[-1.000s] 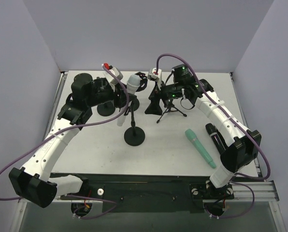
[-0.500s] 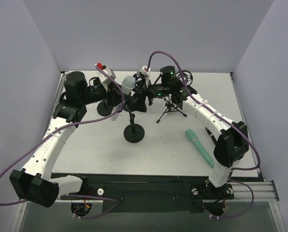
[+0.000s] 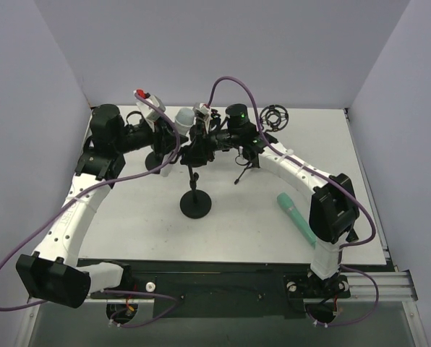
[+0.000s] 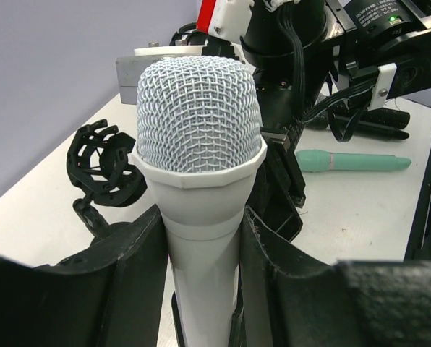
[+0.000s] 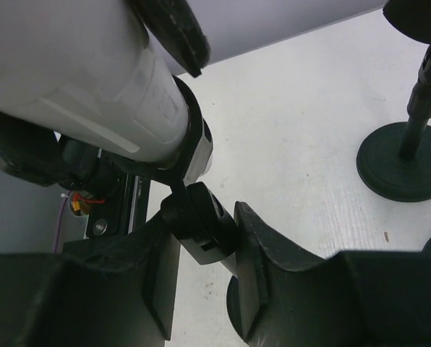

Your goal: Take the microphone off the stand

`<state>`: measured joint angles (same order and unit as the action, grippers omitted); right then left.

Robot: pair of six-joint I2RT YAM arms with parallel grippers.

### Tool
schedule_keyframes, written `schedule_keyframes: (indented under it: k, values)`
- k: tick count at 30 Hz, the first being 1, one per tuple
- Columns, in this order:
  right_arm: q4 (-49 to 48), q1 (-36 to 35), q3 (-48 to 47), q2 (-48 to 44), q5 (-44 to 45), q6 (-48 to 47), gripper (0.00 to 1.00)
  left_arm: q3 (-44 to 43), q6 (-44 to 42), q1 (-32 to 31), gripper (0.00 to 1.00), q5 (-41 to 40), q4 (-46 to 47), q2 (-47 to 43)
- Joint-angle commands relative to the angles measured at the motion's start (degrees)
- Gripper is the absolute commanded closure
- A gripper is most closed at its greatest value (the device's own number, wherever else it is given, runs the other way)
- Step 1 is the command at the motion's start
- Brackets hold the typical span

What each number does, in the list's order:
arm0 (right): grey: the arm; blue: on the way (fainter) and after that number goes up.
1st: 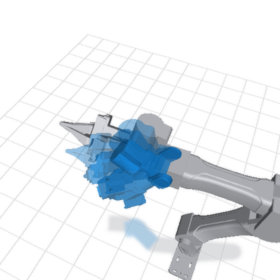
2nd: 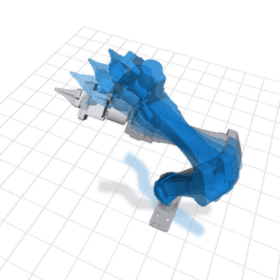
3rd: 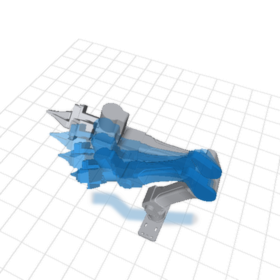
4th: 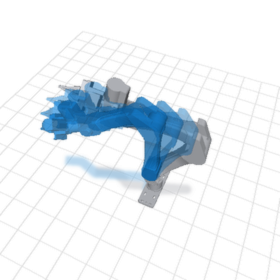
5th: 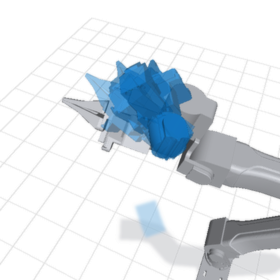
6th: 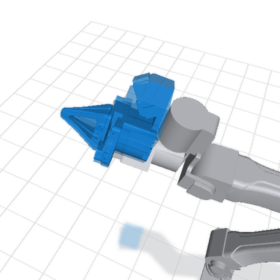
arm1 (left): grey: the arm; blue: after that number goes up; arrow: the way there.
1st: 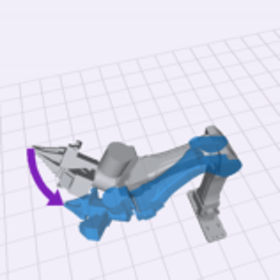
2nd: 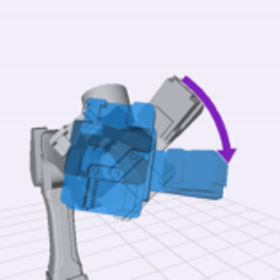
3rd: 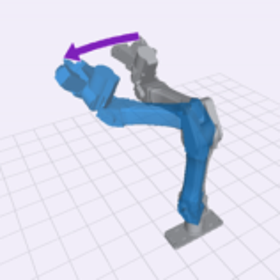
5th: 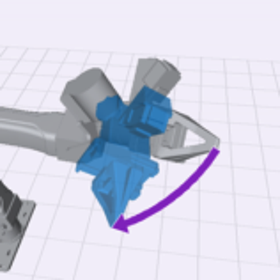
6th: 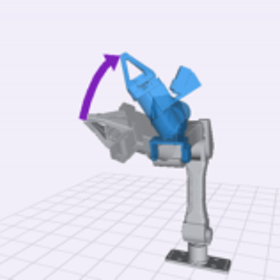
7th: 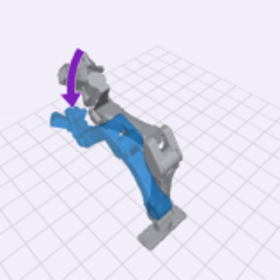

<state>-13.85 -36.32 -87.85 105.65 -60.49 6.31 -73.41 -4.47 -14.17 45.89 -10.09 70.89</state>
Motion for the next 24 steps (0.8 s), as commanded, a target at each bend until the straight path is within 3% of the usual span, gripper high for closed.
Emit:
schedule_keyframes:
  k: [1,7,19,20,21,23,24]
  values:
    - [7.5,2.2,-0.4,-1.7,1.2,-3.0,1.0,-6.7,0.2,1.2,1.0,2.5,1.6,-0.5]
    - [13.7,2.1,1.5,-3.0,4.8,-9.7,1.0,-16.6,4.1,3.5,1.0,2.5,1.1,0.6]
    - [16.4,2.2,-0.2,-1.6,6.6,-10.6,1.0,-32.3,3.3,5.6,1.0,0.8,-3.4,3.4]
    - [16.7,2.1,-0.7,-1.8,6.9,-10.8,0.92,-32.0,2.6,5.6,1.0,0.3,-3.7,3.2]
    - [16.7,2.2,-1.3,-1.8,7.0,-10.6,0.71,-31.4,2.3,5.6,1.0,-0.9,-3.7,3.0]
    - [16.7,2.2,-2.5,-2.5,7.5,-9.7,0.52,-29.0,2.0,5.7,1.0,-3.0,-3.1,2.2]
    - [16.3,2.3,-3.0,-3.0,7.8,-9.3,0.49,-27.4,1.8,5.7,1.0,-3.6,-2.9,1.6]
